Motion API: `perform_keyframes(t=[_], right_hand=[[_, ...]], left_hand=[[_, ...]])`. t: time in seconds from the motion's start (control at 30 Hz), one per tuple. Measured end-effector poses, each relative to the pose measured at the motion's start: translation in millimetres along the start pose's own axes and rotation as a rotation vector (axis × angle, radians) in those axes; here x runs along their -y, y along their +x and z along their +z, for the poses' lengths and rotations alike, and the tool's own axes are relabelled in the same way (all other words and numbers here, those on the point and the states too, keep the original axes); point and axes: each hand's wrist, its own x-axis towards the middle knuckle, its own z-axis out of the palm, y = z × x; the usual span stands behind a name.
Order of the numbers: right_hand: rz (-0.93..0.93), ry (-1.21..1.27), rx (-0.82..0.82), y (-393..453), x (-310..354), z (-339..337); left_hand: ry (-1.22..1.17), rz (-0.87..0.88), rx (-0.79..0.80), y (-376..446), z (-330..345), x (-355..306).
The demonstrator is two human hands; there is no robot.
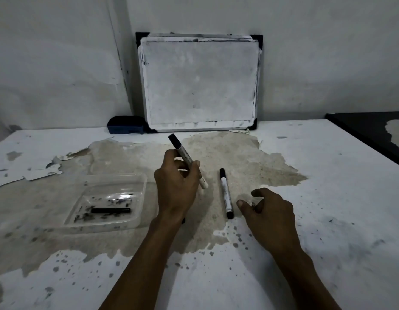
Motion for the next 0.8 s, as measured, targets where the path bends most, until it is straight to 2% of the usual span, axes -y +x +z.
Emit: perform_keyframes(t=[0.1, 0.53, 0.63, 0.73, 0.8], right_hand=[[-0.003, 0.009, -0.014, -3, 0, 1], [-0.169, -0.030, -0.104, -9, 7, 6], [-0.211, -0.051, -0.136, -11, 8, 6], [-0.256, -0.074, -0.161, -13, 9, 6], [-0.272, -0.096, -0.160, -13, 10, 7]], left_hand=[[0.055, 0.034, 0.049, -4, 2, 1], [0.077, 0.107, 0.006, -5, 2, 5], [0.079, 0.151, -0.051, -5, 2, 5], [0.132, 0.158, 0.010, -5, 1, 4], [0.123, 0.205, -0.028, -5, 1, 2]])
